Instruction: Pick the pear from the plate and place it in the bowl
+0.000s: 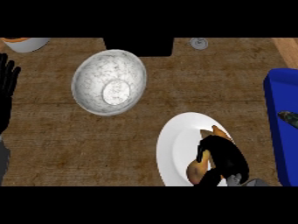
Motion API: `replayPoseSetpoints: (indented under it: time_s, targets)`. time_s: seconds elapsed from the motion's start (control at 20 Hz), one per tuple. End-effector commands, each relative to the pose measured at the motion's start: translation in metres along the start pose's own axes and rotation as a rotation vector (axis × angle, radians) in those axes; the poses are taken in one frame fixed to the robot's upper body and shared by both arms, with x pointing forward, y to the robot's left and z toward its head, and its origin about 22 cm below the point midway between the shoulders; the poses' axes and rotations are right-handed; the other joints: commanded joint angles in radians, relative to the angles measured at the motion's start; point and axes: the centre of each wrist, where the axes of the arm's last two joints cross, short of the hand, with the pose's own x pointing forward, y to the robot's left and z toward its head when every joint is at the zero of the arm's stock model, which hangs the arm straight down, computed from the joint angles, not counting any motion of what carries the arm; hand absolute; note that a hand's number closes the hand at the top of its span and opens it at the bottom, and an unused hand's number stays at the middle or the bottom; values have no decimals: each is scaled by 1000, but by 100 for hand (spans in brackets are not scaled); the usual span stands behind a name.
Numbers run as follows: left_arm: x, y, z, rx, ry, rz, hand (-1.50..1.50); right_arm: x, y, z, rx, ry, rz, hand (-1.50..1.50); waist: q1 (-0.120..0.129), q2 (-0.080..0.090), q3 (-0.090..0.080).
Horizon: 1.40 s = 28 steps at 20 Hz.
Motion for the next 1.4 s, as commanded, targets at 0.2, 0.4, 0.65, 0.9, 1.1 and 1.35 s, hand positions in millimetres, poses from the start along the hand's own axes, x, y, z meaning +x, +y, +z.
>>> replayPoseSetpoints:
  time_s: [0.2,0.4,0.65,0.9,1.1,1.35]
  targets:
    - [-7,12,9,20,14,-12,0,-62,2,53,-319,307,101,150,-29,12,5]
    - [-3,-1,11,-2,-1,10,0,-73,-11,95,-399,332,120,150,-10,16,6]
    - [8,11,-2,1,-9,-9,0,-38,-34,135,-601,362,96,150,-3,18,4]
    - [2,-10,-7,-12,-3,3,0,-18,-48,184,-676,156,24,150,2,21,5]
    - [13,4,-7,-14,0,0,0,-6,-70,197,-807,59,42,150,18,20,3]
    - [2,-13,-5,-41,-8,4,0,18,-79,198,-835,-113,-72,150,22,21,1]
